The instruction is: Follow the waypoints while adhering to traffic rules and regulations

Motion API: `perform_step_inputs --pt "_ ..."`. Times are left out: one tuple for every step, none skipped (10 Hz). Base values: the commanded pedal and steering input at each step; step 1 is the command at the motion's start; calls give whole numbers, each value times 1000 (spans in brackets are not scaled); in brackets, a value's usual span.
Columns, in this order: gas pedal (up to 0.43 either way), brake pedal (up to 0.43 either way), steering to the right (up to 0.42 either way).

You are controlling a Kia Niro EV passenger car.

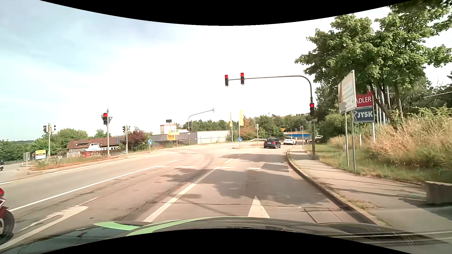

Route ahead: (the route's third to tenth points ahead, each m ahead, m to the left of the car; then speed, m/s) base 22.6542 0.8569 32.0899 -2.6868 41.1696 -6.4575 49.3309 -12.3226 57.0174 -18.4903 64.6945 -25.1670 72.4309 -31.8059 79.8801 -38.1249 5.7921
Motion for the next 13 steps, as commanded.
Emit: perform_step_inputs --pt "0 262 67" --pt "0 262 72" --pt "0 262 74" --pt "0 268 76" --pt "0 274 81" --pt "0 280 86" --pt "0 287 93" --pt "0 299 95" --pt "0 311 95" --pt "0 311 94" --pt "0 311 94" --pt "0 311 94" --pt "0 311 90"
